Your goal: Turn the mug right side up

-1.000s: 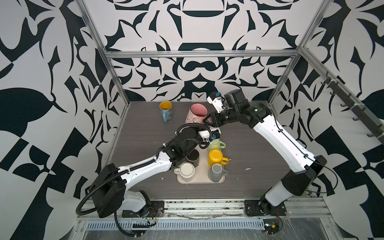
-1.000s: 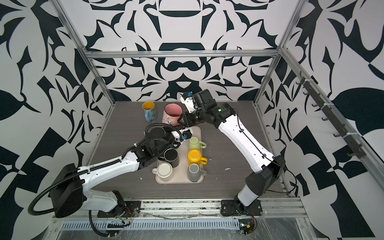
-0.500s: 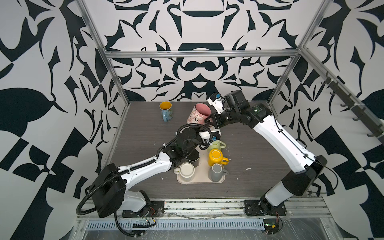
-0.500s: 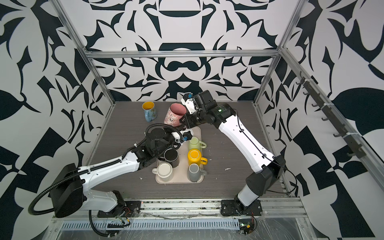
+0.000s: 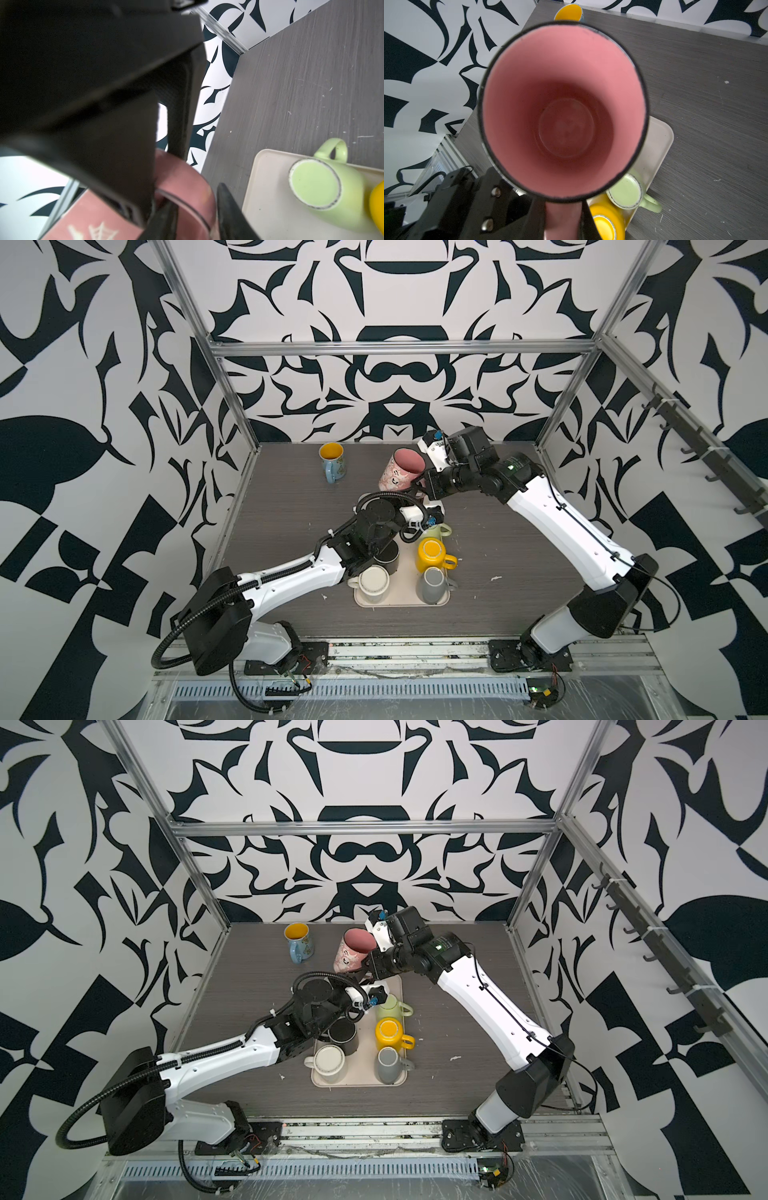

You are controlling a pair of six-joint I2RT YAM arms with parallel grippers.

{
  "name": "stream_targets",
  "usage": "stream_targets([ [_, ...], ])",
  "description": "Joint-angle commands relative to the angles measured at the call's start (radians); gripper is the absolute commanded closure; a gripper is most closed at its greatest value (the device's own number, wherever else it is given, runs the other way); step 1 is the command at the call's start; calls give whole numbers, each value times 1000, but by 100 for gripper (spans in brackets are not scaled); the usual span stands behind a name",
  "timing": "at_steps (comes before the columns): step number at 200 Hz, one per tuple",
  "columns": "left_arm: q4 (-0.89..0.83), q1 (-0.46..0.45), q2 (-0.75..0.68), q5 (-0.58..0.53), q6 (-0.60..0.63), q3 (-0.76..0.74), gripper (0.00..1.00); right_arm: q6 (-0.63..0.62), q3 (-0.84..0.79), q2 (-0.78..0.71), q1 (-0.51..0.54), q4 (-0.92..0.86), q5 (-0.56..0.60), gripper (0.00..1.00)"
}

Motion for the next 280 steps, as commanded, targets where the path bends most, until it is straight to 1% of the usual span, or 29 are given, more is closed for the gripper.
stream_targets([
  [1,159,13,-44,-66,-14,11,56,0,2,-47,12,24,36,100],
  [34,141,13,-56,-76,-16,7,49,14,-4,-54,12,59,73,100],
  [87,129,13,-81,-112,-14,-8,41,21,-8,-56,10,102,140,100],
  [111,116,13,-86,-122,-14,-21,39,24,-9,-49,8,121,166,100],
  [117,112,13,-123,-124,-15,-25,39,25,-8,-47,8,126,170,100],
  [148,97,13,-160,-147,-15,-47,38,35,-4,-37,1,174,190,100],
  [175,77,13,-199,-188,-29,-69,38,38,15,-8,1,227,223,100],
  [200,-3,20,-247,-232,-135,-54,38,33,61,56,2,261,238,100],
  [231,-178,75,-316,-243,-382,-1,36,27,144,179,1,295,246,100],
  [248,-285,133,-357,-200,-535,24,34,19,215,267,1,301,246,100],
  [266,-393,212,-398,-115,-698,46,30,0,298,360,1,302,242,100],
  [280,-448,274,-425,-52,-793,54,29,-9,366,440,1,298,242,100],
])
